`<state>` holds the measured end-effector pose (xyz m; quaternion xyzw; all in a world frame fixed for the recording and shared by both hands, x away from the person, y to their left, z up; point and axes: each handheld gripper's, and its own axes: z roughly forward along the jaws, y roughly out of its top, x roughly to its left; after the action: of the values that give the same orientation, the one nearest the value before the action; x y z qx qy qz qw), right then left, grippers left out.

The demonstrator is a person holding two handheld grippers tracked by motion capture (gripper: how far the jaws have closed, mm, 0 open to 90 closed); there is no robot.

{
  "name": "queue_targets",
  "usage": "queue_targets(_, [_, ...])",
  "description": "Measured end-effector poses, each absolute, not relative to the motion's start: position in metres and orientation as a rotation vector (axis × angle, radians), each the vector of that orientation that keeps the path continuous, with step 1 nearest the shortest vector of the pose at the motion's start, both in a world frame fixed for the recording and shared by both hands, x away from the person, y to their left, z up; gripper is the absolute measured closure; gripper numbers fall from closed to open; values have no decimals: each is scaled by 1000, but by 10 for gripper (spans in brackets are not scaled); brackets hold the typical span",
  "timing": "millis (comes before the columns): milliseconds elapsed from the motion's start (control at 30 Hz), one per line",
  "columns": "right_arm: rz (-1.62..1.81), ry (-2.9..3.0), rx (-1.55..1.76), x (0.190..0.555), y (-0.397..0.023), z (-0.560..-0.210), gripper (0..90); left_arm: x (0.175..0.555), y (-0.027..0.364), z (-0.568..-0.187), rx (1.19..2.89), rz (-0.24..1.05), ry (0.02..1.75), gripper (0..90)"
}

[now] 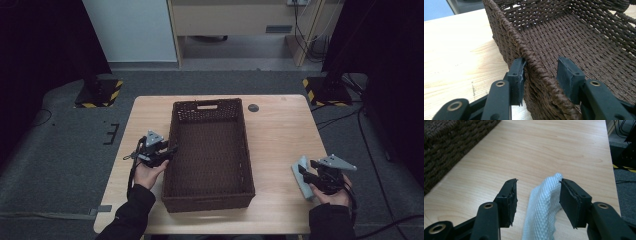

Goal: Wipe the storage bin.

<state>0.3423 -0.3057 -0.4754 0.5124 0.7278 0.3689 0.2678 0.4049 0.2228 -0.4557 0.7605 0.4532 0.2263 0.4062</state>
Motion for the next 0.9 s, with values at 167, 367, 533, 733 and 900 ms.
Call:
queue_targets(167, [974,1982,1402,338,-310,-482,492,405,223,-456,1919,570,1144,568])
queue_targets(367, [932,2018,1425,333,-311,-491,519,405,222,-455,1916,568,1154,571])
queue_targets(533, [881,2067,1447,335,-310,-498,596,405,223,-456,1912,557,1155,570])
queue_targets(733, [829,2106,1459,337,-309,-502,667,406,223,-456,1915,556,1156,566])
queue_targets(900, [789,2126,1482,338,-309,-504,777,405,223,-455,1916,559,1156,568])
